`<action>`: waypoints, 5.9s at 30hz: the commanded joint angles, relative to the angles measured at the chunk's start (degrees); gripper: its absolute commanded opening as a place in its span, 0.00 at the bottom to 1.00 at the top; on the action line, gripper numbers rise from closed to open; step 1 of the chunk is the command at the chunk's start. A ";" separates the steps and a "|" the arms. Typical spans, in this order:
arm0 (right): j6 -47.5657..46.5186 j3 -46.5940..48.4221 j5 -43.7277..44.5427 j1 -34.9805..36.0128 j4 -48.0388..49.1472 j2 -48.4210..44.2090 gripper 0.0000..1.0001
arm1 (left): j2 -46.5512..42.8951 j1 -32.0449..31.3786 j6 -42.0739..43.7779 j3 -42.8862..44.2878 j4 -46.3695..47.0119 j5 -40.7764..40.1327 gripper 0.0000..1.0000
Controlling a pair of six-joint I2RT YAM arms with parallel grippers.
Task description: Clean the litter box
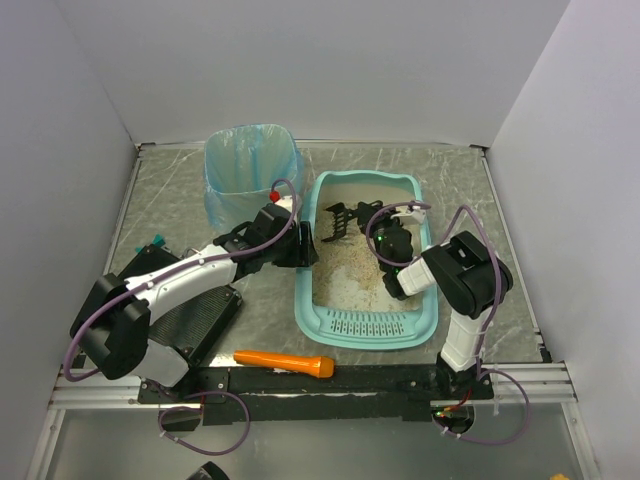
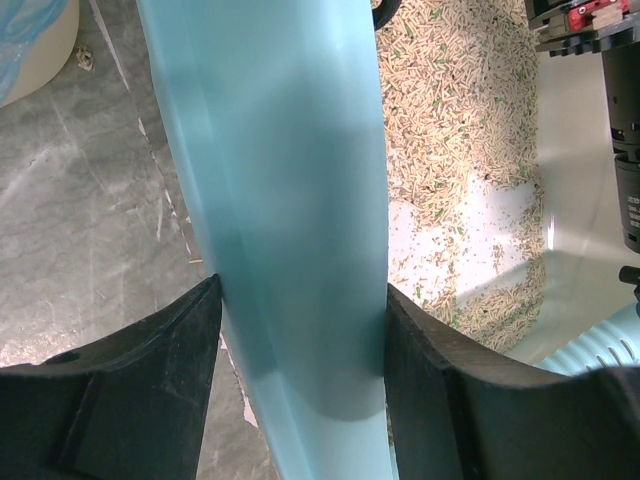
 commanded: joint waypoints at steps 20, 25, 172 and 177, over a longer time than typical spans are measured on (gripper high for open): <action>9.27 -3.24 -6.69 -1.42 17.73 -7.91 0.00 | -3.06 0.25 -0.93 5.27 3.57 -0.66 0.01; 9.97 -5.26 -7.22 -3.27 17.73 -9.84 0.00 | -3.24 0.25 -1.63 5.54 3.12 -0.93 0.01; 13.95 63.32 -13.37 0.76 -69.63 -9.25 0.00 | -37.16 0.61 -13.41 -13.01 -11.82 -16.13 0.97; -6.39 74.44 -11.72 5.16 -66.04 3.14 0.00 | -39.27 0.61 -14.46 -13.89 -12.78 -16.66 0.97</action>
